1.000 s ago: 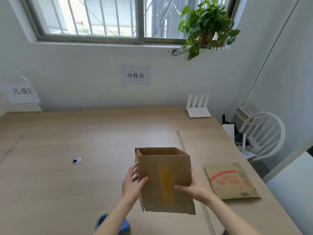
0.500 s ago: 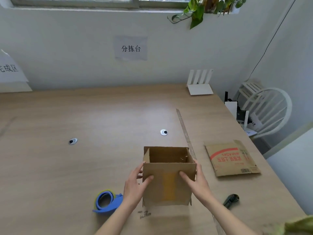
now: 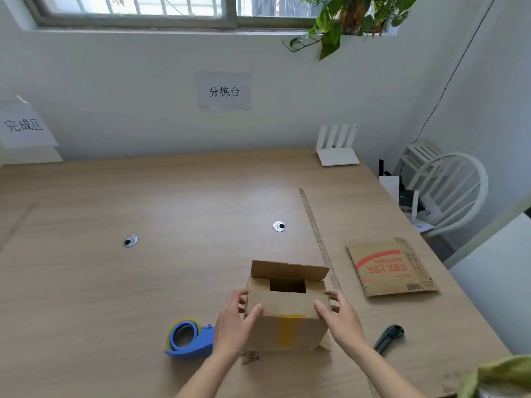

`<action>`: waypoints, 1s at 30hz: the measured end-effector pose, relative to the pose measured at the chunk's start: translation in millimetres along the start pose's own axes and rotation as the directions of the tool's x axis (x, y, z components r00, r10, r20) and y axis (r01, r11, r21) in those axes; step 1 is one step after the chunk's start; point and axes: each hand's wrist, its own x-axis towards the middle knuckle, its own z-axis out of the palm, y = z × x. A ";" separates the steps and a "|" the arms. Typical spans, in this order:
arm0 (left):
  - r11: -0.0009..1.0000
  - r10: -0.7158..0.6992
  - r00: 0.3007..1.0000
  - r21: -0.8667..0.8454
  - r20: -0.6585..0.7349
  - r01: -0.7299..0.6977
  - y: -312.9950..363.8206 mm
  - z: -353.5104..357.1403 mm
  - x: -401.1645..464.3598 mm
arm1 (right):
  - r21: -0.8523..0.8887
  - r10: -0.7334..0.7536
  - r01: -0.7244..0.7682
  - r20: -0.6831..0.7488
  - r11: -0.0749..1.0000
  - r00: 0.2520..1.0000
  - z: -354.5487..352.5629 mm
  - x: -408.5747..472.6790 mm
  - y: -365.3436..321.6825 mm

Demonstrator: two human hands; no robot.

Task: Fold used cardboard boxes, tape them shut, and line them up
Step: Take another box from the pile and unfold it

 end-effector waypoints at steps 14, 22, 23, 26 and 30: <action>0.995 -0.062 0.977 -0.068 0.204 0.077 -15.4 -10.1 2.2 | -0.124 -0.158 0.159 0.013 0.980 0.987 -2.6 -4.6 -7.4; 0.994 -0.020 0.992 -0.101 0.126 0.033 1.2 5.2 -4.4 | -0.245 -0.230 0.227 0.015 0.943 0.973 -20.4 5.5 -4.6; 0.996 -0.019 0.993 -0.087 0.120 0.030 3.8 6.4 -0.5 | -0.271 -0.235 0.234 0.032 0.934 0.972 -23.4 8.4 -5.5; 0.999 -0.006 0.991 -0.035 0.134 0.011 9.5 7.4 14.1 | -0.313 -0.239 0.248 0.068 0.917 0.969 -27.2 18.7 -8.8; 1.000 0.007 0.985 0.023 0.175 -0.011 10.1 6.0 28.5 | -0.318 -0.215 0.220 0.051 0.922 0.975 -24.8 27.9 -11.3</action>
